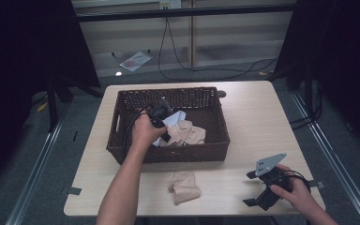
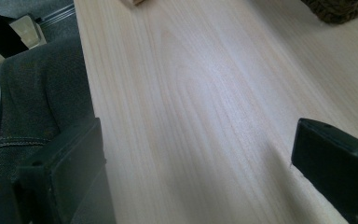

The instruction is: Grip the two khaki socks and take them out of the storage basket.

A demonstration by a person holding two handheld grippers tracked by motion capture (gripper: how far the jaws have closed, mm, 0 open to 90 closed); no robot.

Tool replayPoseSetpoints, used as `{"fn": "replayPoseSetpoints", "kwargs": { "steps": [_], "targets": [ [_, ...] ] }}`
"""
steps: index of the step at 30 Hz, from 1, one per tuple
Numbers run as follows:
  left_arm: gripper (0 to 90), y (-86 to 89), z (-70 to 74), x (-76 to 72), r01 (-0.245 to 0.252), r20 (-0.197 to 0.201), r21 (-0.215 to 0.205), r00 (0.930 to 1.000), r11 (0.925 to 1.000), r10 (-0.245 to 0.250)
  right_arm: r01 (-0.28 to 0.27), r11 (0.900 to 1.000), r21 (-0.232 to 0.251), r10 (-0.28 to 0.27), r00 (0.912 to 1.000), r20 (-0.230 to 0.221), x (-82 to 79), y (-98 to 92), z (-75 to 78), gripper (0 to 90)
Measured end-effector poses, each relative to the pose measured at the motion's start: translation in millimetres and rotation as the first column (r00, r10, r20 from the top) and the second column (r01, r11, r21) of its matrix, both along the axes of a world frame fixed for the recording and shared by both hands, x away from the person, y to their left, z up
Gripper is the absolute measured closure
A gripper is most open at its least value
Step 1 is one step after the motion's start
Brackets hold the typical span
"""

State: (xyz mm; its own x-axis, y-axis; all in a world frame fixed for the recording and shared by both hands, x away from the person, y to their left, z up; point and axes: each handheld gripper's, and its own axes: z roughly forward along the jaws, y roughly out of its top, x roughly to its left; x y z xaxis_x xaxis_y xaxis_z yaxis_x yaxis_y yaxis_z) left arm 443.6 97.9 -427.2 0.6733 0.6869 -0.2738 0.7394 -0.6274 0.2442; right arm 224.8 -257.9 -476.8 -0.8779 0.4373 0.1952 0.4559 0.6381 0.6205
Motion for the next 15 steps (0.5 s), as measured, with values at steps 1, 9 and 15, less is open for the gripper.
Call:
{"fn": "replayPoseSetpoints", "kwargs": {
  "steps": [1, 9, 15],
  "targets": [
    [90.0, 1.3, 2.9, -0.6, -0.004, 0.006, -0.008, 1.0000, 1.0000, 0.004, -0.001, 1.000, 0.000, 0.001, 1.0000, 0.002, 0.2, -0.1, -0.2, 2.0],
    [29.0, 6.8, 7.7, 2.7, -0.070, 0.064, -0.021, 0.9954, 0.9973, 0.071, -0.011, 1.000, 0.003, 0.011, 0.9999, 0.004, 0.9, 1.6, -1.3, 2.0],
    [9.7, 5.7, -2.1, 8.9, -0.132, 0.031, 0.038, 0.9909, 0.9905, 0.131, -0.008, 1.000, 0.004, 0.008, 1.0000, 0.002, 1.0, 0.9, -1.0, 2.0]
  ]
}}
